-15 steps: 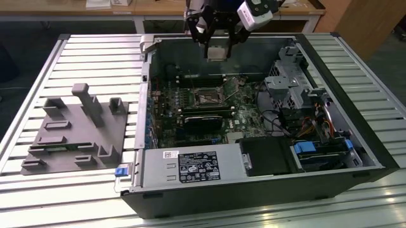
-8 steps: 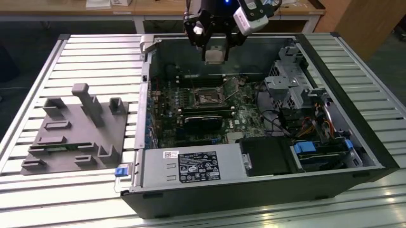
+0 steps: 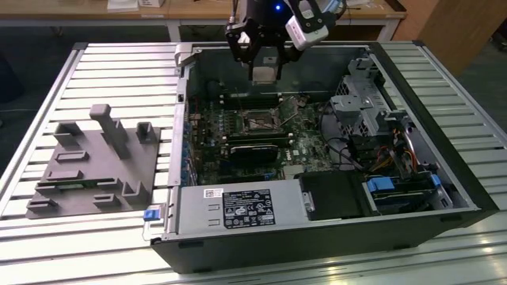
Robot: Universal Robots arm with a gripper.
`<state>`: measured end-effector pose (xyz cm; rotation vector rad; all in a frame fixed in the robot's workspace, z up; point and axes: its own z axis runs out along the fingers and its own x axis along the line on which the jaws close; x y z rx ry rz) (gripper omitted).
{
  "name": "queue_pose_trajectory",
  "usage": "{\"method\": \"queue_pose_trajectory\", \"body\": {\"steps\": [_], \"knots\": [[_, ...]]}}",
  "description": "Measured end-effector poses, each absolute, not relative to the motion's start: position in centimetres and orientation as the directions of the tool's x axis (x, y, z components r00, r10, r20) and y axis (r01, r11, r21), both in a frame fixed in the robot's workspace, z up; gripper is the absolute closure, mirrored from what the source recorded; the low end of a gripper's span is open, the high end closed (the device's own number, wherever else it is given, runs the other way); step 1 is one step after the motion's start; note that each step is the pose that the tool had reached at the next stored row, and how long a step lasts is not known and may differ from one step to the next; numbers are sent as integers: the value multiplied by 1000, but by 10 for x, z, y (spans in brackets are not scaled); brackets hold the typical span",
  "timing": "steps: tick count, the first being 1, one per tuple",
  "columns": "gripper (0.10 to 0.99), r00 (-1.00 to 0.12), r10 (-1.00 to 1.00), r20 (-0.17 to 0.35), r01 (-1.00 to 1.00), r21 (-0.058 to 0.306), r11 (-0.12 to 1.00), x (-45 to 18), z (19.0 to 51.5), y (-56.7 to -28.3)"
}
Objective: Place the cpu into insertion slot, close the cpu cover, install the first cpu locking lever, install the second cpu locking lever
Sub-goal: 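Place the cpu into insertion slot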
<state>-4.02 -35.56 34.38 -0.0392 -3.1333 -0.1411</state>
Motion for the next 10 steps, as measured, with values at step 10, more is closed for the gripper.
{"method": "queue_pose_trajectory", "body": {"steps": [10], "knots": [[545,-1000,25,3,25,90,996,-48,335,-356]]}}
